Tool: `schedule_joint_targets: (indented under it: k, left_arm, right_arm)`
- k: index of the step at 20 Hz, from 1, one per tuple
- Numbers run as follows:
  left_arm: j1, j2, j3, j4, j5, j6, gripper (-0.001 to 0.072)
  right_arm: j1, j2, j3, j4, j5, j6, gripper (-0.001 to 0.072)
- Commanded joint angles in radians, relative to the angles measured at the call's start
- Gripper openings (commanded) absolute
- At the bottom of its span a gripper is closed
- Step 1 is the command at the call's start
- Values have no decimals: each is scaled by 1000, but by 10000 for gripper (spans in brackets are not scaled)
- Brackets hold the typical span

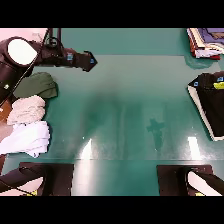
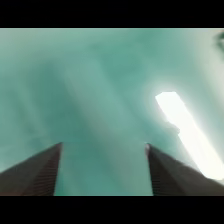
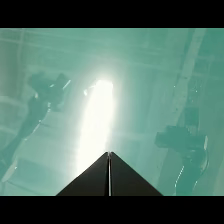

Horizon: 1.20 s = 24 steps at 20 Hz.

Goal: Fold the shirts.

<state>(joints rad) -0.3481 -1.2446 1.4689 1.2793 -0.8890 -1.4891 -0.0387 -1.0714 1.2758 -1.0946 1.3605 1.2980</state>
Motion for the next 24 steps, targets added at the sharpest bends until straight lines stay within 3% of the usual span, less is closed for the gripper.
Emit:
schedule_joint_targets:
  k: [1, 3, 9, 16, 17, 19, 20, 24]
  left_arm:
    - [51, -6, -4, 439, -55, -135, 621]
    - [150, -25, -34, 547, -92, -188, 621]
    - [420, -175, -168, 542, -35, -188, 621]
    - [473, -308, -168, 542, -15, -188, 619]
    - [473, -309, -168, 542, -16, -188, 581]
    - [473, -309, -168, 543, -24, -187, 97]
    - [473, -309, -166, 542, -37, -187, 37]
    - [471, -258, -101, 528, -146, -186, 28]
  right_arm:
    - [0, 1, 1, 0, 0, 1, 14]
    - [0, 1, 1, 2, 4, 3, 14]
    - [0, 1, 1, 0, 0, 12, 14]
    - [0, 1, 1, 1, 1, 12, 14]
    - [0, 1, 1, 1, 0, 12, 14]
    - [0, 1, 1, 1, 0, 12, 14]
    - [0, 1, 1, 1, 1, 12, 14]
    - [0, 1, 1, 2, 0, 12, 14]
